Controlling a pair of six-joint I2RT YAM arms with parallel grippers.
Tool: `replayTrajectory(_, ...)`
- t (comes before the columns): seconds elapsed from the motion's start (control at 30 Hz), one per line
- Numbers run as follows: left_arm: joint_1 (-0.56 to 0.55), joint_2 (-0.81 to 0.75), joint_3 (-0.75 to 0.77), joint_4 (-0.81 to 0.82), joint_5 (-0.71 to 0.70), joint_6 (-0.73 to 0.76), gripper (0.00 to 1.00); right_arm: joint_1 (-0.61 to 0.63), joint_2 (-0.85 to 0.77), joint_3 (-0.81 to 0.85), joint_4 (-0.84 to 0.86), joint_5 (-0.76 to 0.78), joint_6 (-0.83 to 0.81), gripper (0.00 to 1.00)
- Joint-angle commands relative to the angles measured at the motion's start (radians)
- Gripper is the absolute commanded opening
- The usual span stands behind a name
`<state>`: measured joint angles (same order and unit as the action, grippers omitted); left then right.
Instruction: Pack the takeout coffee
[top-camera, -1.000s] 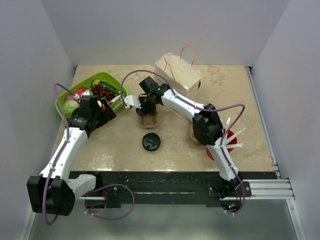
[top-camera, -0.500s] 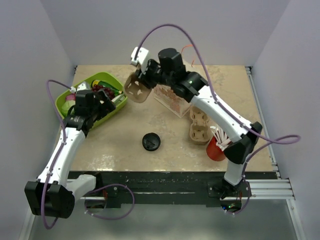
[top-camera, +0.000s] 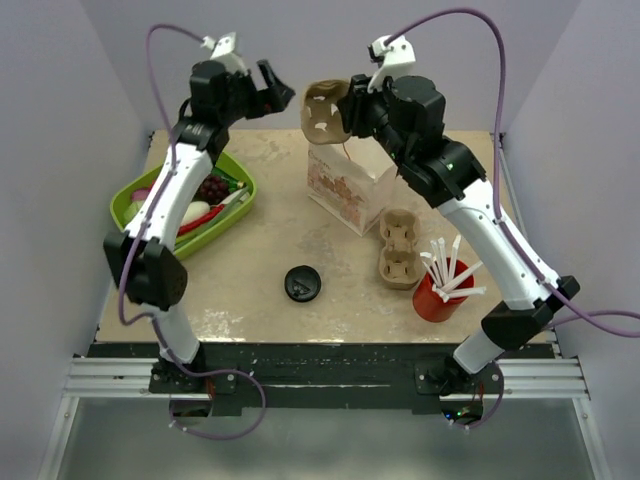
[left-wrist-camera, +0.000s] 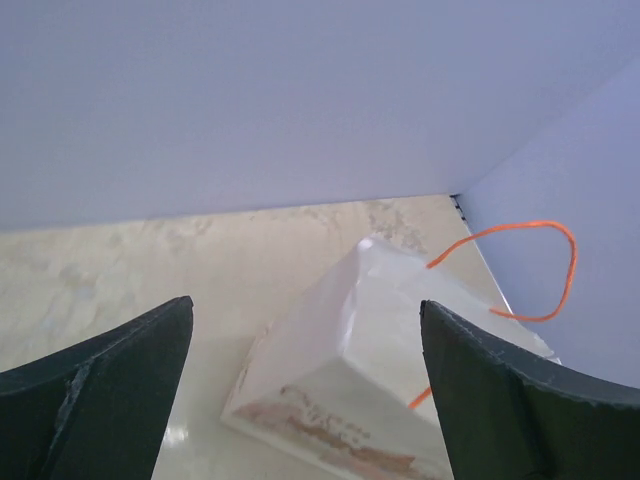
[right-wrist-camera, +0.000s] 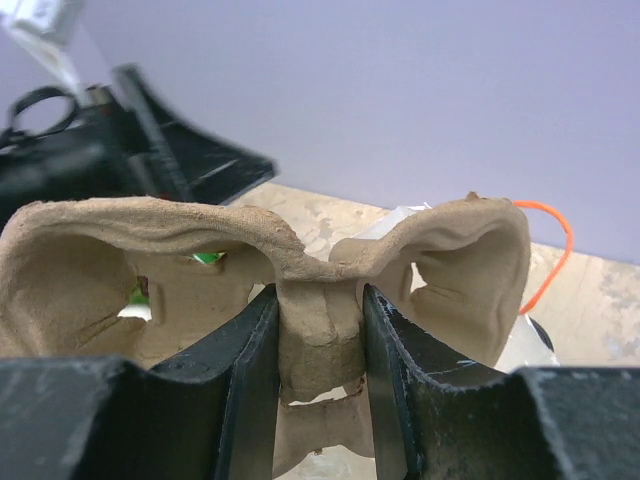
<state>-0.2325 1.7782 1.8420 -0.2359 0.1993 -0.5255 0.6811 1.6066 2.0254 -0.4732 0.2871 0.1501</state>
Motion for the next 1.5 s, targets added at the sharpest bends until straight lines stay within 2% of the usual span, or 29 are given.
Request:
replayTrajectory(0.0, -0.097, 0.222, 0.305, -0.051, 0.134, 0.255, 1.00, -0.011, -0.079, -0.063, 0.097, 0.101, 0.124, 0.28)
replayTrajectory(0.1, -0.119, 0.296, 0.338, -0.010, 0.144, 0.305, 1.00, -0.028, -0.076, -0.054, 0.067, 0.101, 0.135, 0.28)
replayTrajectory(0.27, -0.123, 0.346, 0.318, 0.070, 0.258, 0.328, 0.97, -0.046, -0.051, -0.030, 0.030, 0.086, 0.151, 0.28)
replayTrajectory(0.4, -0.129, 0.369, 0.324, 0.043, 0.259, 0.321, 0.87, -0.052, -0.028, -0.024, 0.015, 0.073, 0.157, 0.29)
replayTrajectory(0.5, -0.133, 0.333, 0.246, 0.047, 0.166, 0.332, 0.71, -0.055, -0.011, -0.008, -0.005, 0.035, 0.163, 0.27)
replayTrajectory(0.53, -0.136, 0.313, 0.234, 0.043, 0.108, 0.332, 0.55, -0.054, -0.010, -0.010, -0.005, 0.020, 0.173, 0.28)
replayTrajectory(0.63, -0.149, 0.262, 0.182, 0.030, 0.008, 0.340, 0.33, -0.055, -0.001, -0.019, 0.002, 0.011, 0.192, 0.28)
replayTrajectory(0.77, -0.166, 0.214, 0.108, 0.003, -0.090, 0.349, 0.13, -0.058, 0.012, -0.016, -0.002, -0.025, 0.206, 0.27)
replayTrajectory(0.9, -0.169, 0.158, 0.021, -0.057, -0.190, 0.247, 0.09, -0.072, 0.015, -0.010, -0.016, -0.057, 0.233, 0.28)
replayTrajectory(1.0, -0.179, 0.080, -0.056, -0.097, -0.294, 0.113, 0.09, -0.072, 0.015, 0.001, -0.021, -0.112, 0.243, 0.27)
replayTrajectory(1.03, -0.185, 0.040, -0.070, -0.142, -0.351, 0.026, 0.08, -0.072, 0.015, 0.004, -0.024, -0.132, 0.247, 0.27)
replayTrajectory(1.13, -0.189, -0.038, -0.122, -0.246, -0.443, -0.114, 0.08, -0.074, 0.001, 0.009, -0.031, -0.204, 0.244, 0.27)
replayTrajectory(1.3, -0.194, -0.192, -0.280, -0.238, -0.468, -0.275, 0.09, -0.072, -0.034, 0.013, -0.024, -0.206, 0.218, 0.27)
replayTrajectory(1.47, -0.197, -0.215, -0.279, -0.304, -0.512, -0.323, 0.12, -0.072, -0.014, 0.048, -0.051, -0.255, 0.221, 0.27)
